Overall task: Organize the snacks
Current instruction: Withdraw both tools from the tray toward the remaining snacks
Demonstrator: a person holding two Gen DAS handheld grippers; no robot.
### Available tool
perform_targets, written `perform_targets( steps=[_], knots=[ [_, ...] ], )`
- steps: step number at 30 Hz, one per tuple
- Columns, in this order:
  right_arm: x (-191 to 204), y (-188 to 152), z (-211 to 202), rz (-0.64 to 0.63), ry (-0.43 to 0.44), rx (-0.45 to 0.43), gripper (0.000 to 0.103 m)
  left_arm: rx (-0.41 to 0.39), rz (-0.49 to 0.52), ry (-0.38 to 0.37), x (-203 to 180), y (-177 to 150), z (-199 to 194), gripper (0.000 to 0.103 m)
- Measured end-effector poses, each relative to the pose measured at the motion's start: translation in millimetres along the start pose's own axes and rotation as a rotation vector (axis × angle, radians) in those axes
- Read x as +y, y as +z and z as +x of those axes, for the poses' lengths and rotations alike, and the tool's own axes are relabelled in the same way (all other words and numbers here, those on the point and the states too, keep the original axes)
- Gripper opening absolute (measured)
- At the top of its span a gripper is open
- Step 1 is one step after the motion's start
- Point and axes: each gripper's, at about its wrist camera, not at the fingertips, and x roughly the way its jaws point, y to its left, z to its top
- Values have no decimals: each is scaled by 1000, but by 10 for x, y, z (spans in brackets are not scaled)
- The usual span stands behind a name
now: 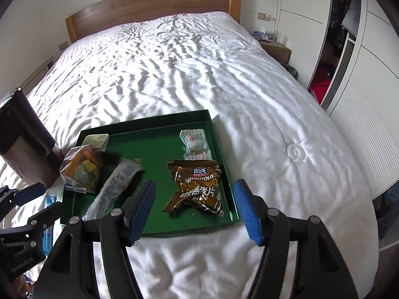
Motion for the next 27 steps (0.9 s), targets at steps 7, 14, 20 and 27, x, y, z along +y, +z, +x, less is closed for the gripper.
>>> perform_targets(
  steps=[7, 14, 20, 27],
  knots=[
    [156, -114, -808, -5, 18, -108, 69, -38, -76, 65, 775, -344, -694, 55],
    [301, -335, -1602, -3, 20, -211, 69, -51, -180, 182, 1643, -970, -1304, 55],
    [416, -487, -2013, 14, 27, -259, 69, -35, -286, 258, 2212, -1492, -1633, 55],
    [703, -751, -2219, -13, 59, -247, 69, -28, -381, 258, 2474, -1981, -1880, 55]
  ],
)
